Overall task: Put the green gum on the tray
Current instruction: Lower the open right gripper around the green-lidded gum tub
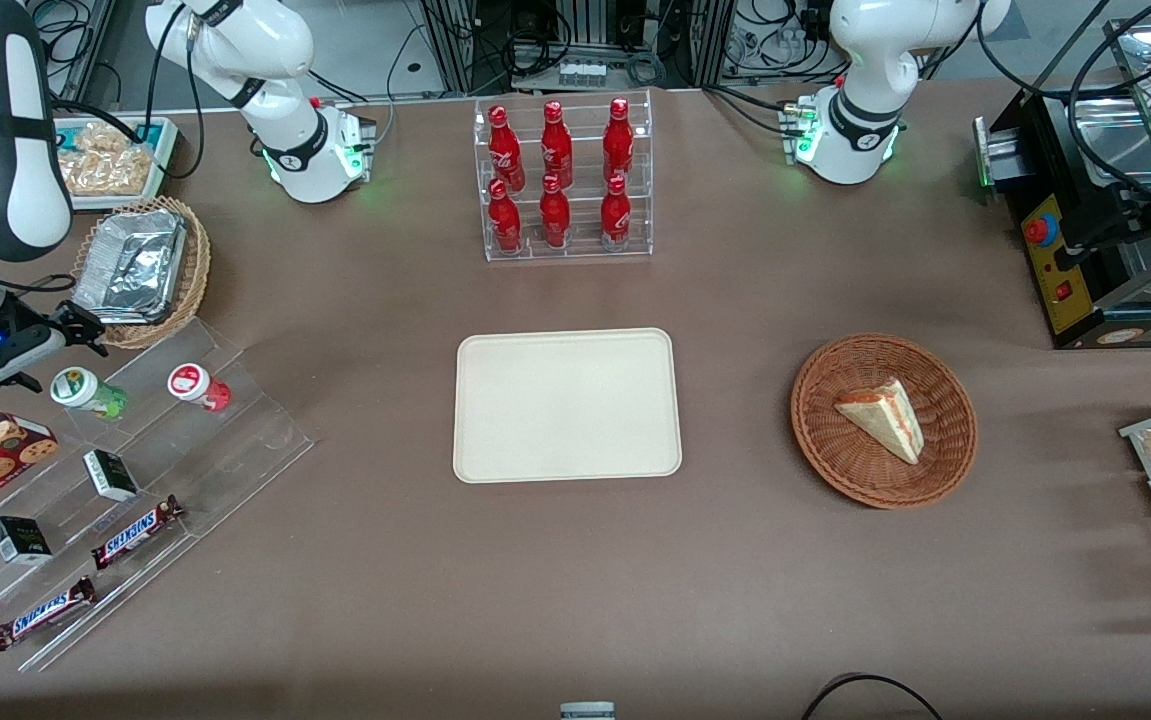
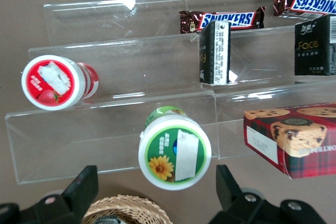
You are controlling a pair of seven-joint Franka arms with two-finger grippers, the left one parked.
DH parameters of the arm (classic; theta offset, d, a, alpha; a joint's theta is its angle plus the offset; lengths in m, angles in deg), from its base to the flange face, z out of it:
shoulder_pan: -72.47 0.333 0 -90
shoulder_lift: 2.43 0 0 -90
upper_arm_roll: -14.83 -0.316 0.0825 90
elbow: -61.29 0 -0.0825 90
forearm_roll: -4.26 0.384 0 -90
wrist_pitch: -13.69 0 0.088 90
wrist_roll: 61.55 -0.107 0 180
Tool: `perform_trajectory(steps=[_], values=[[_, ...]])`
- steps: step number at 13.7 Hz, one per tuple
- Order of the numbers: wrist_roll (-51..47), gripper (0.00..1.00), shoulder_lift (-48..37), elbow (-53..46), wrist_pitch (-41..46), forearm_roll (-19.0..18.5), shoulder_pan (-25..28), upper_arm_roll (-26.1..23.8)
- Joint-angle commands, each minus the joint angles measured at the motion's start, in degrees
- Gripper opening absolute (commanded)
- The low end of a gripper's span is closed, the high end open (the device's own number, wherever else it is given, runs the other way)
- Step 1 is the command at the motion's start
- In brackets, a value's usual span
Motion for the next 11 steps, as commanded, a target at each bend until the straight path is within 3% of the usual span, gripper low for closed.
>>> perform_trajectory(steps=[1,11], values=[[0.80,1.00,1.33,0.26,-2.95,0.85,-0.36,0.03],[0.71,0.99,2.83,-0.18,-3.40,2.52,-0.18,0.03]])
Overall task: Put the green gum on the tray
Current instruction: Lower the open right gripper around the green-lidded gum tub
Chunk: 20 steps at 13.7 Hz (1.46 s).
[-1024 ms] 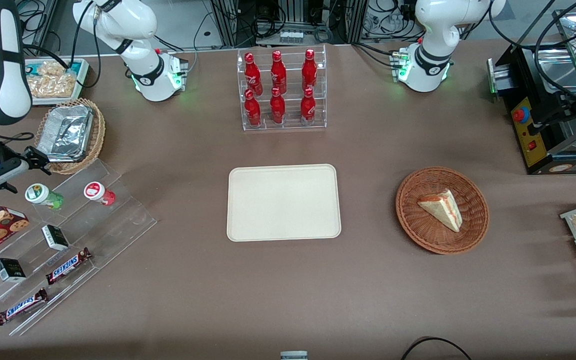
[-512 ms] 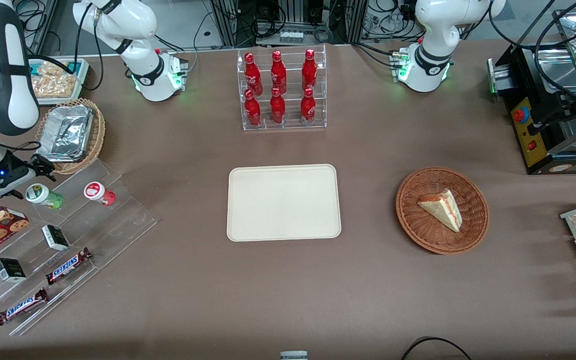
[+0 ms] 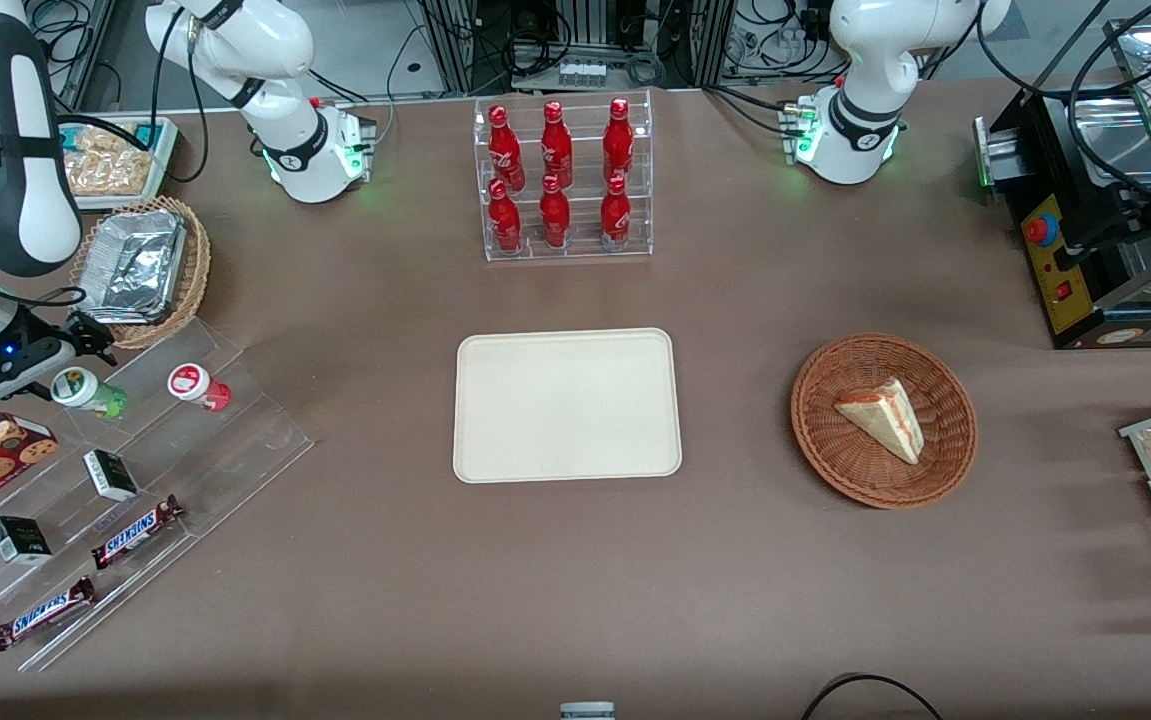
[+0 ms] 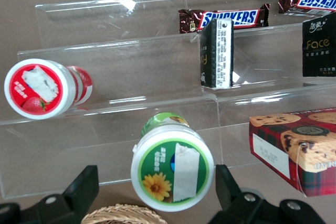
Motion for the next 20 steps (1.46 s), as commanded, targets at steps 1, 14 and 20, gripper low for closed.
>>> perform_trajectory(steps=[1,14,20], values=[[0.75,0.99,0.86,-0.29,-1.77,1.48,-0.18,0.02],[0.04,0.00,2.36,-2.84,-0.46,1.57,0.26,-0.07],[0.04,0.00,1.75,-9.95,11.30,1.66,0.61,-0.42]])
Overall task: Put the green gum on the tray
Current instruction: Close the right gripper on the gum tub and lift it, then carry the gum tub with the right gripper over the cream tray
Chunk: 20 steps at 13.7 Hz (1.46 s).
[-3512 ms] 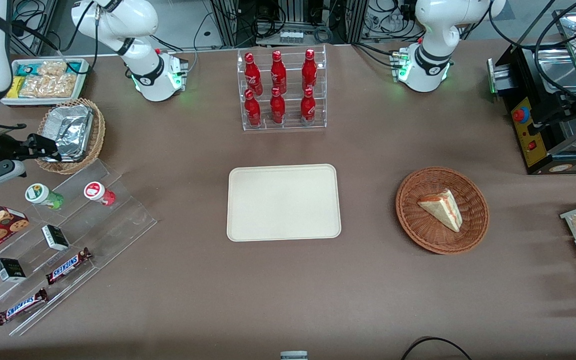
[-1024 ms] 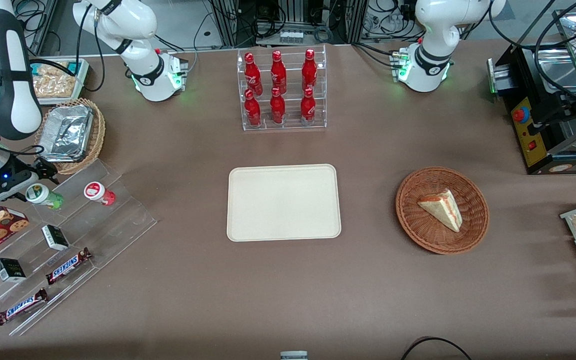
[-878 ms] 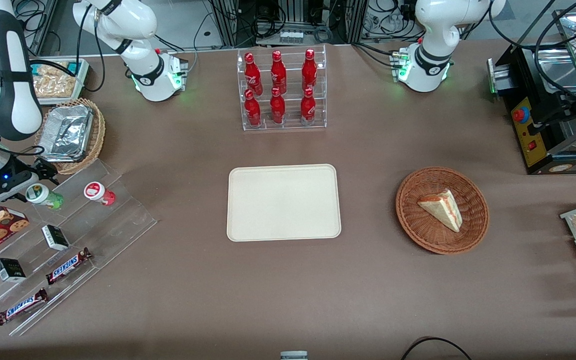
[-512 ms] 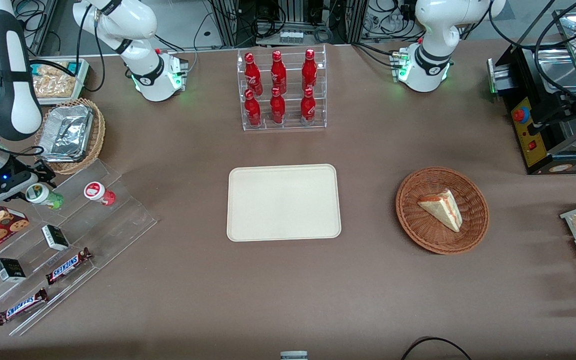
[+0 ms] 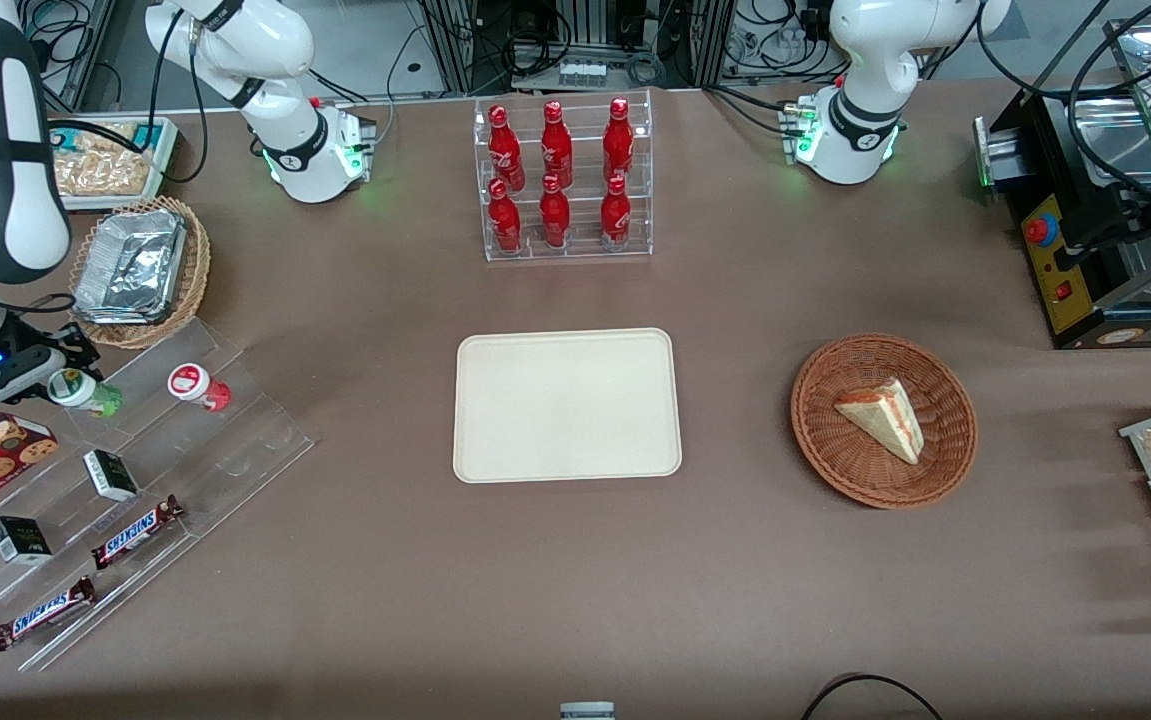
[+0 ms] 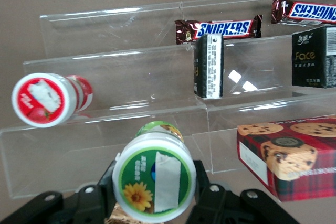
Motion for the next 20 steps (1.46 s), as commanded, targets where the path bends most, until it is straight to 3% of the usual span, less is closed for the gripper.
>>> perform_trajectory(steps=[1,4,8,14,20], values=[[0.40,0.00,0.17,-5.56,7.54,1.58,0.25,-0.16],[-0.21,0.00,0.08,-9.86,14.48,3.77,1.56,-1.04],[-9.59,0.00,-0.97,-13.91,22.13,4.04,7.61,-1.22],[-32.68,0.00,-1.32,-20.07,30.05,3.60,23.24,-1.13],[-60.28,0.00,1.39,-20.95,28.67,3.42,39.68,-1.13]])
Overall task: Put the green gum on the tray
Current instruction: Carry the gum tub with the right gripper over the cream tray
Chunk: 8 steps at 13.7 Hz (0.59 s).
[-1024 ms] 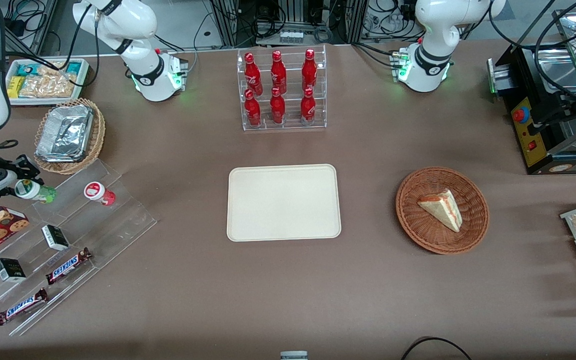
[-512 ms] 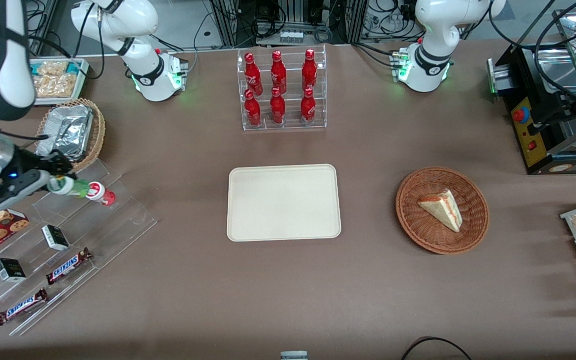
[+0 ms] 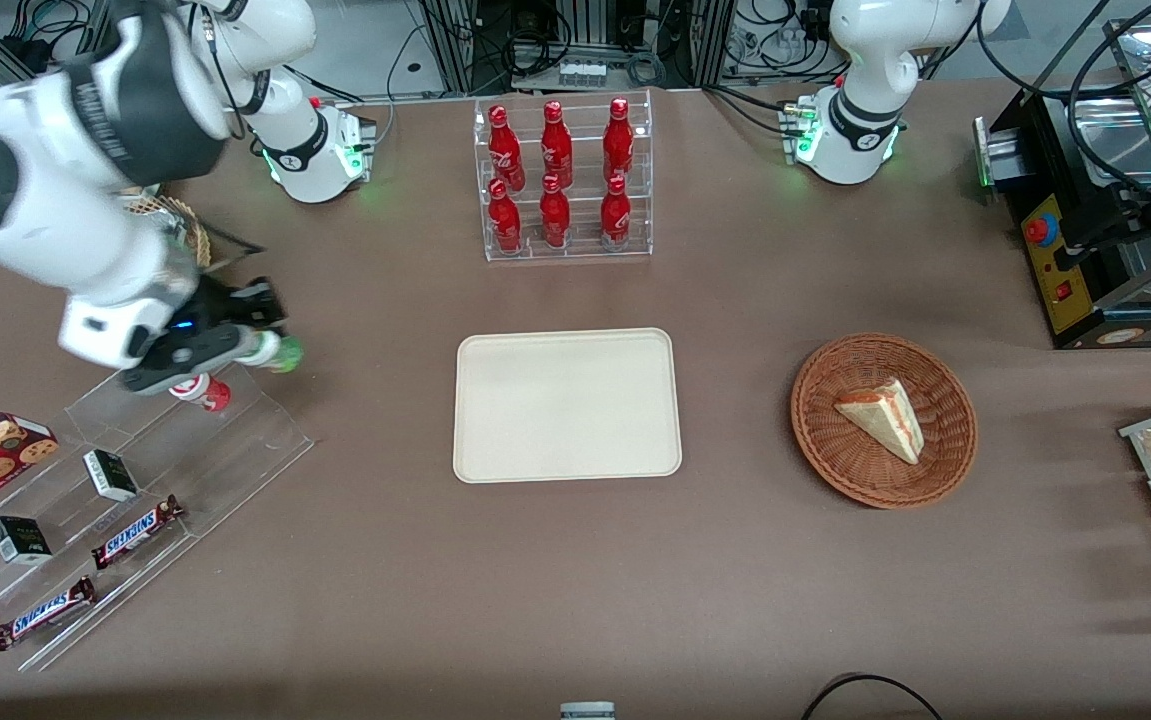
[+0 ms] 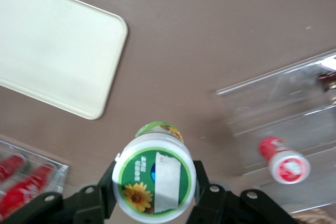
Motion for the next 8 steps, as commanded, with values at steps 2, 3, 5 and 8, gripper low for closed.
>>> perform_trajectory(steps=[2,3,5,8], values=[[-15.57,0.00,4.67,-3.08,-1.96,0.26,9.14,0.75],[-19.00,0.00,6.25,-3.61,-3.28,0.43,11.08,0.75],[-25.51,0.00,9.24,-4.84,-5.91,0.44,14.95,0.75],[-33.78,0.00,15.21,-7.21,-9.69,0.52,19.88,0.75]])
